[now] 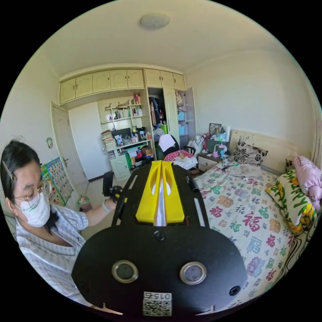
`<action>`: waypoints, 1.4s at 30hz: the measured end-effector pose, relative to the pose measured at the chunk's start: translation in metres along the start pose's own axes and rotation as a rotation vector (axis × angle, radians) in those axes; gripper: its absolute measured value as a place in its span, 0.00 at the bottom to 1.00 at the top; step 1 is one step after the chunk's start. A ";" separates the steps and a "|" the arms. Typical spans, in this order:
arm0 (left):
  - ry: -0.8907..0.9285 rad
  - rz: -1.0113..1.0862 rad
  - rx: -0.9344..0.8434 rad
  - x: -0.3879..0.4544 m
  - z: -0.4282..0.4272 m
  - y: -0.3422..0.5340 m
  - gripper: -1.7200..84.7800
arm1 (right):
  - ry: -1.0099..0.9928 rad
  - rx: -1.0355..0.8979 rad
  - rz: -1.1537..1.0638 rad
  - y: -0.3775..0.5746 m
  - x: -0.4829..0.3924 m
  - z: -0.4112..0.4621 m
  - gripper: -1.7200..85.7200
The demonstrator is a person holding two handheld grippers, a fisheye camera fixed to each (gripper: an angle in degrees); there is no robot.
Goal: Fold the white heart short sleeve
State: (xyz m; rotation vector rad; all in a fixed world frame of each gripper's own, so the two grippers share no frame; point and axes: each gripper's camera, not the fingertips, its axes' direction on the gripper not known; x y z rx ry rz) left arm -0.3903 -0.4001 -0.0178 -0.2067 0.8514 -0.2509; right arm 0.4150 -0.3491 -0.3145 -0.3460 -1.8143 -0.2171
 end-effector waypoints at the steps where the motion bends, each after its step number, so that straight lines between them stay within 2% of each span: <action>1: -0.007 -0.026 -0.006 0.018 0.032 0.014 0.17 | 0.028 -0.007 -0.007 -0.001 -0.005 -0.006 0.01; 3: 0.015 -0.087 -0.033 0.035 0.084 0.035 0.15 | 0.113 -0.055 -0.015 -0.004 -0.018 -0.023 0.01; 5: 0.230 -0.141 -0.154 0.049 0.156 0.052 0.08 | 0.190 -0.093 0.013 -0.004 -0.019 -0.034 0.01; 7: 0.412 -0.157 -0.197 0.064 0.190 0.054 0.09 | 0.241 -0.106 0.061 -0.003 -0.013 -0.052 0.01; 8: 0.437 -0.128 -0.204 0.081 0.201 0.052 0.12 | 0.243 -0.092 0.092 -0.003 -0.010 -0.069 0.01; 9: 0.423 -0.100 -0.212 0.091 0.205 0.051 0.14 | 0.241 -0.062 0.120 -0.003 -0.009 -0.088 0.01; 11: 0.298 0.029 -0.243 0.135 0.216 0.054 0.24 | 0.268 -0.029 0.129 -0.005 -0.013 -0.114 0.01; 13: 0.208 0.071 -0.257 0.159 0.231 0.065 0.24 | 0.306 -0.004 0.127 -0.005 -0.019 -0.136 0.01; 14: 0.167 0.067 -0.274 0.167 0.244 0.072 0.23 | 0.305 0.008 0.132 -0.005 -0.021 -0.149 0.01; 15: 0.145 0.062 -0.283 0.169 0.251 0.075 0.16 | 0.302 0.016 0.143 -0.005 -0.021 -0.160 0.01; 16: 0.099 0.049 -0.291 0.169 0.262 0.080 0.04 | 0.304 0.019 0.148 -0.005 -0.020 -0.165 0.01; 21: 0.048 0.067 -0.274 0.143 0.256 0.091 0.01 | 0.307 0.029 0.219 0.004 -0.005 -0.215 0.01; 26: -0.125 0.048 -0.132 0.102 0.210 0.087 0.01 | 0.247 0.071 0.282 0.017 0.019 -0.250 0.01; 31: -0.217 0.082 -0.074 0.085 0.220 0.060 0.01 | 0.346 0.043 0.317 0.018 0.059 -0.261 0.01; 33: -0.274 0.123 -0.071 0.080 0.246 0.042 0.01 | 0.498 -0.022 0.341 0.015 0.096 -0.258 0.01; 35: -0.336 0.149 -0.190 0.061 0.313 0.017 0.02 | 0.592 -0.109 0.398 0.020 0.145 -0.243 0.01; 38: -0.466 0.137 -0.403 0.031 0.403 0.021 0.05 | 0.642 -0.288 0.596 0.055 0.233 -0.208 0.02; 40: -0.523 0.132 -0.506 0.020 0.437 0.043 0.07 | 0.559 -0.337 0.629 0.082 0.255 -0.192 0.03; 42: -0.431 0.137 -0.568 0.015 0.453 0.075 0.08 | 0.383 -0.447 0.533 0.121 0.251 -0.161 0.04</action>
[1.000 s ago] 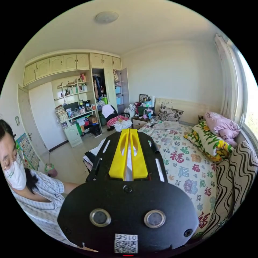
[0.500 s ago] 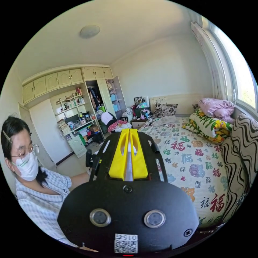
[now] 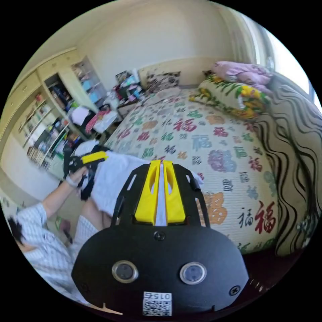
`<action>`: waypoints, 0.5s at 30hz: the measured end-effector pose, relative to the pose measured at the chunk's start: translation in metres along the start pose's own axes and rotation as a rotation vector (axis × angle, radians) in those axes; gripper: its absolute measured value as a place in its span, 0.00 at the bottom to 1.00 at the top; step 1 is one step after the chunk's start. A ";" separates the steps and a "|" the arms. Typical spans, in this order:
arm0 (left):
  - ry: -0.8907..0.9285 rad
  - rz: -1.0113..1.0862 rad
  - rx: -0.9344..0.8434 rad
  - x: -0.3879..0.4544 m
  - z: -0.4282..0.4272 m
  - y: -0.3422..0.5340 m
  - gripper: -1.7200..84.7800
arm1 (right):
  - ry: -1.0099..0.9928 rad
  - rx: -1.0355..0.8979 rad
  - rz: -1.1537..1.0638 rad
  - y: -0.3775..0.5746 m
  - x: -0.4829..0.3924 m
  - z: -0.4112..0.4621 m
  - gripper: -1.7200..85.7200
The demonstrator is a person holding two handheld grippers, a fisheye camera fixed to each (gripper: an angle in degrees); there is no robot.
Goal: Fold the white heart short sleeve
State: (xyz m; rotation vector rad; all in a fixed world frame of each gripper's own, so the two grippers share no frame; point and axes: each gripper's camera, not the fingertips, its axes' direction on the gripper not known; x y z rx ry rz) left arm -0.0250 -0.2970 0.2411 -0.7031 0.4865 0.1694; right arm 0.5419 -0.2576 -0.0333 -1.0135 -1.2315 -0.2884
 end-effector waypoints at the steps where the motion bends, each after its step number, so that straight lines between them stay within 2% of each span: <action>1: 0.066 0.053 -0.022 0.008 0.018 0.020 0.08 | -0.020 -0.056 -0.048 0.008 -0.004 0.014 0.05; 3: 0.135 0.141 -0.060 0.019 0.042 0.054 0.08 | -0.088 -0.293 -0.219 0.054 -0.027 0.073 0.07; 6: 0.270 0.220 -0.176 0.029 0.074 0.104 0.08 | -0.102 -0.435 -0.398 0.116 -0.065 0.123 0.07; 10: 0.339 0.240 -0.204 0.040 0.085 0.128 0.09 | -0.013 -0.480 -0.509 0.148 -0.092 0.150 0.09; 13: 0.306 0.302 -0.253 0.059 0.099 0.121 0.13 | -0.097 -0.486 -0.464 0.145 -0.091 0.153 0.10; 15: 0.330 0.320 -0.266 0.067 0.107 0.113 0.14 | 0.004 -0.522 -0.485 0.146 -0.090 0.159 0.11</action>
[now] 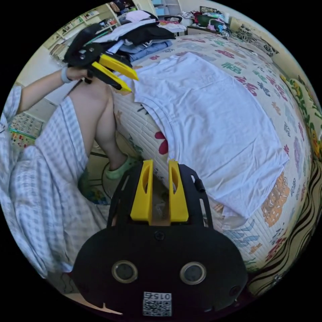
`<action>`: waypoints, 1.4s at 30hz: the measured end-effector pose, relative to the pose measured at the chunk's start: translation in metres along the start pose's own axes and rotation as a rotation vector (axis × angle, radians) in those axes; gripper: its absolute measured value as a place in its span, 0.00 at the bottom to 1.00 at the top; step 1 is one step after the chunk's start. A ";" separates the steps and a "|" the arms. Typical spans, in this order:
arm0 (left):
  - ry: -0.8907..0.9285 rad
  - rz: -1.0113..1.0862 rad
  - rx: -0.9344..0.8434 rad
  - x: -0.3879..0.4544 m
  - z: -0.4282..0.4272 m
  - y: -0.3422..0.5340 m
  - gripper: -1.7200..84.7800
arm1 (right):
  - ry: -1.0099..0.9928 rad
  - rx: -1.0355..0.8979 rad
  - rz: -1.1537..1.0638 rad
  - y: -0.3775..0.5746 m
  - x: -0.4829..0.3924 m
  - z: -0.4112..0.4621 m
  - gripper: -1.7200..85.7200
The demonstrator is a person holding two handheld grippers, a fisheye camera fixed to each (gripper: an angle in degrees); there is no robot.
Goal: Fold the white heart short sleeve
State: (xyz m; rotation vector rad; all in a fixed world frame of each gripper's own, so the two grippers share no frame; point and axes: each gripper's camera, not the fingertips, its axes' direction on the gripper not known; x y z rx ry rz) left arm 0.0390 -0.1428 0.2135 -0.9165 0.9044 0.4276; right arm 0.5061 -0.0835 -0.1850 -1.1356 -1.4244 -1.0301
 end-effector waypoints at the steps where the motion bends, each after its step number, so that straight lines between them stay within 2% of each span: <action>1: 0.052 0.010 0.001 0.000 0.005 -0.008 0.15 | 0.031 -0.011 0.000 0.000 0.000 0.001 0.11; 8: -0.088 0.047 -0.181 0.005 0.055 -0.036 0.15 | 0.171 -0.071 0.045 0.004 0.011 0.002 0.09; 12: -0.089 0.012 -0.212 0.000 0.060 -0.046 0.11 | 0.099 -0.078 0.107 0.006 0.026 -0.020 0.07; 14: -0.114 -0.042 -0.172 -0.011 0.050 -0.043 0.06 | 0.015 -0.049 0.167 0.011 0.037 -0.041 0.06; 18: -0.006 -0.135 -0.082 -0.034 0.026 -0.038 0.04 | -0.070 0.130 0.278 0.034 0.052 -0.108 0.04; 22: 0.041 -0.173 0.088 -0.046 -0.026 -0.035 0.03 | -0.039 0.242 0.309 0.048 0.052 -0.172 0.03; 24: 0.022 -0.174 0.168 -0.046 -0.056 -0.035 0.03 | 0.015 0.319 0.308 0.054 0.045 -0.223 0.03; 29: -0.185 -0.110 0.369 -0.032 -0.142 -0.041 0.04 | 0.121 0.462 0.284 0.057 0.035 -0.321 0.02; 32: -0.299 -0.079 0.406 -0.035 -0.162 -0.057 0.04 | 0.173 0.494 0.277 0.048 0.042 -0.364 0.02; 37: -0.386 -0.080 0.390 -0.062 -0.161 -0.098 0.04 | 0.194 0.465 0.272 0.017 0.075 -0.405 0.02; 42: -0.472 -0.066 0.355 -0.103 -0.144 -0.153 0.04 | 0.232 0.428 0.241 -0.036 0.145 -0.437 0.02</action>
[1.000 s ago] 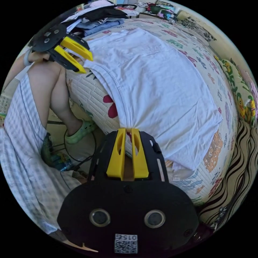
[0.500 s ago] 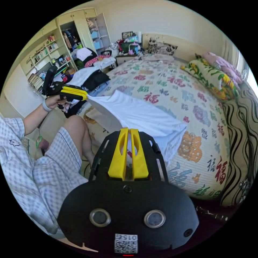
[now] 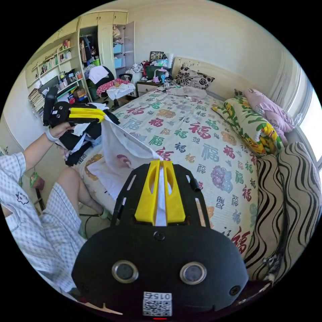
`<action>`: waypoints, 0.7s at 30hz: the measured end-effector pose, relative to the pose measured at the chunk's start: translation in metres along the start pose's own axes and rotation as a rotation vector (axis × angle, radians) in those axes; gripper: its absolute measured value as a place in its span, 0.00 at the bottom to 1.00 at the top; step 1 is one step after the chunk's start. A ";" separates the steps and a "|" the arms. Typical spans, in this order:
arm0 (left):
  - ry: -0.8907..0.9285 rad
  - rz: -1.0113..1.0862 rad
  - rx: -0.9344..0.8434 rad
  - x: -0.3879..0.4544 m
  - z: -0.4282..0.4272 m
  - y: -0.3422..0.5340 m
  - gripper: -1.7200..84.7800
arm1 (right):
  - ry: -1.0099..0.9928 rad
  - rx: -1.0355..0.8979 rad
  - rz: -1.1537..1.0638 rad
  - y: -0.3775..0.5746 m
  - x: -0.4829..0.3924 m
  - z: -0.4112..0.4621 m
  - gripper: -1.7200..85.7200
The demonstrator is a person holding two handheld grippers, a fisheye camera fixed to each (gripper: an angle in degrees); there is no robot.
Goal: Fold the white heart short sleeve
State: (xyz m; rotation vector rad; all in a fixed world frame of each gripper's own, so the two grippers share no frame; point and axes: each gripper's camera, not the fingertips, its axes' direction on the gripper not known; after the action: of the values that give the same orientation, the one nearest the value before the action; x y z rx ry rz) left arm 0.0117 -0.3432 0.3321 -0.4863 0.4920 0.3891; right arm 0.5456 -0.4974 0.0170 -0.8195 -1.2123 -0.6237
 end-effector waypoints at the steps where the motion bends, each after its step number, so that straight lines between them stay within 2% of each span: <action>1: -0.024 0.018 -0.010 -0.008 0.019 -0.017 0.04 | 0.007 -0.004 -0.005 -0.011 0.009 0.004 0.02; 4: -0.068 0.060 -0.053 -0.036 0.086 -0.071 0.04 | 0.041 -0.034 -0.036 -0.072 0.064 0.034 0.02; 9: -0.139 0.067 -0.094 -0.085 0.247 -0.153 0.03 | 0.084 -0.176 -0.028 -0.184 0.185 0.148 0.02; 11: -0.185 0.052 -0.189 -0.096 0.331 -0.178 0.03 | 0.085 -0.209 -0.001 -0.212 0.216 0.187 0.02; 14: -0.176 -0.044 -0.322 -0.105 0.413 -0.189 0.03 | 0.055 -0.307 0.058 -0.241 0.247 0.249 0.03; 17: -0.167 -0.122 -0.324 -0.114 0.447 -0.189 0.03 | 0.096 -0.366 0.109 -0.251 0.266 0.282 0.03; 21: -0.160 -0.185 -0.381 -0.136 0.472 -0.195 0.05 | 0.019 -0.373 0.232 -0.263 0.303 0.273 0.04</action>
State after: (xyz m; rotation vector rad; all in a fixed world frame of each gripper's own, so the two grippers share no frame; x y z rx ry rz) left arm 0.1572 -0.2852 0.8370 -0.8559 0.2137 0.3406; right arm 0.2617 -0.4215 0.4026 -1.2452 -0.9765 -0.6735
